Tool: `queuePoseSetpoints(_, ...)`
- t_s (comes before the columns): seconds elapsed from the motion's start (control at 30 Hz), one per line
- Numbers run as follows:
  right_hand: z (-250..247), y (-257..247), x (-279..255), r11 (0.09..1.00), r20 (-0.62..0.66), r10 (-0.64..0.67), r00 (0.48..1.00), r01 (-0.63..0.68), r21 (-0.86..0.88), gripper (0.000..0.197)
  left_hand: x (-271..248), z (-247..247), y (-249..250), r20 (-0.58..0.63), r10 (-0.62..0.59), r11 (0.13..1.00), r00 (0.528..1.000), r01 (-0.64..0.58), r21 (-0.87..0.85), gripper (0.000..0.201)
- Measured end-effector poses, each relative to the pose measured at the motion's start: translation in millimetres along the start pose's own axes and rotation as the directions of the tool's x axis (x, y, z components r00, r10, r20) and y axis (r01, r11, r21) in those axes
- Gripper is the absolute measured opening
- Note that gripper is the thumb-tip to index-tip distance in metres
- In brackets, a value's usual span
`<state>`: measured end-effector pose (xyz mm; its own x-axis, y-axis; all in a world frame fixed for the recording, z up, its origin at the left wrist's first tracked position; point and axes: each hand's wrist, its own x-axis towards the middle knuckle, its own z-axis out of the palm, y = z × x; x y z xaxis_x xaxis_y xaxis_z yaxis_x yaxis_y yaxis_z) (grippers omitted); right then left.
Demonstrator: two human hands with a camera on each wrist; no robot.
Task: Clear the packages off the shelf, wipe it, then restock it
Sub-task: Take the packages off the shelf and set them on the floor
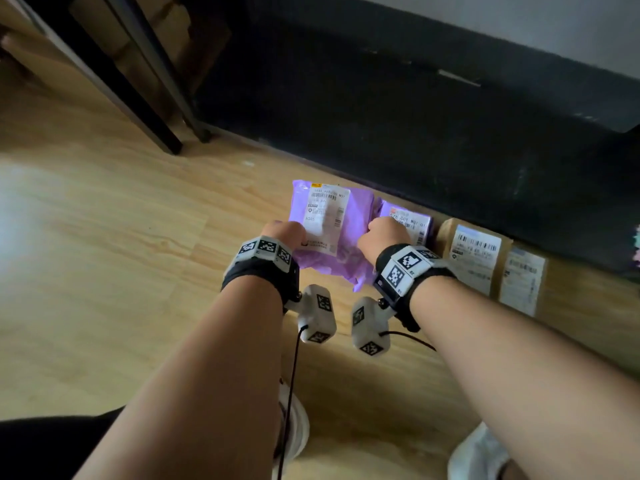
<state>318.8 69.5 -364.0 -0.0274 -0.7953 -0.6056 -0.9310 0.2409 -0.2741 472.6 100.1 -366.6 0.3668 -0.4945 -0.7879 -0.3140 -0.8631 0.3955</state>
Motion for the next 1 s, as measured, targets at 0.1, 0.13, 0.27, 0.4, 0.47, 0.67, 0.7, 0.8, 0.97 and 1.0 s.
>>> queuePoseSetpoints(0.1,-3,-2,6,1.000,0.030,-0.008,1.000,0.008,-0.027,0.024,4,4,2,0.004,0.041,0.998,0.999,-0.041,0.049,0.036)
queuePoseSetpoints(0.13,-2,-3,6,0.999,0.038,-0.019,0.999,0.020,-0.037,0.023,5,5,2,-0.012,0.046,0.999,0.999,-0.046,0.018,0.036)
queuePoseSetpoints(0.27,1,-8,0,0.998,0.036,-0.058,0.998,0.059,-0.024,0.021,1,7,0,0.030,0.105,0.994,0.994,-0.105,0.009,0.036)
queuePoseSetpoints(0.4,-11,-11,-13,0.996,-0.004,-0.084,0.996,0.084,0.011,0.028,-8,-4,0,-0.020,0.133,0.988,0.991,-0.134,-0.072,0.045)
queuePoseSetpoints(0.47,-22,-10,-22,0.995,-0.012,-0.095,0.995,0.095,0.027,0.026,-15,-14,5,-0.033,0.152,0.985,0.988,-0.154,-0.084,0.046)
queuePoseSetpoints(0.67,-59,-17,-60,0.982,-0.123,-0.176,0.977,0.183,0.048,0.031,-55,-47,29,-0.139,0.259,0.965,0.956,-0.262,-0.001,0.040)
queuePoseSetpoints(0.7,-66,-19,-67,0.977,-0.141,-0.198,0.970,0.206,0.045,0.031,-63,-52,34,-0.155,0.289,0.957,0.945,-0.284,0.053,0.038)
queuePoseSetpoints(0.8,-85,-26,-90,0.960,-0.193,-0.258,0.947,0.273,0.056,0.028,-93,-67,45,-0.247,0.359,0.932,0.900,-0.330,0.151,0.036)
queuePoseSetpoints(0.97,-130,-46,-127,0.912,-0.291,-0.327,0.899,0.381,0.153,0.024,-141,-94,69,-0.369,0.438,0.895,0.820,-0.436,0.093,0.049)
queuePoseSetpoints(1.0,-141,-52,-133,0.897,-0.323,-0.335,0.885,0.405,0.179,0.024,-151,-102,77,-0.387,0.471,0.876,0.792,-0.473,0.099,0.048)
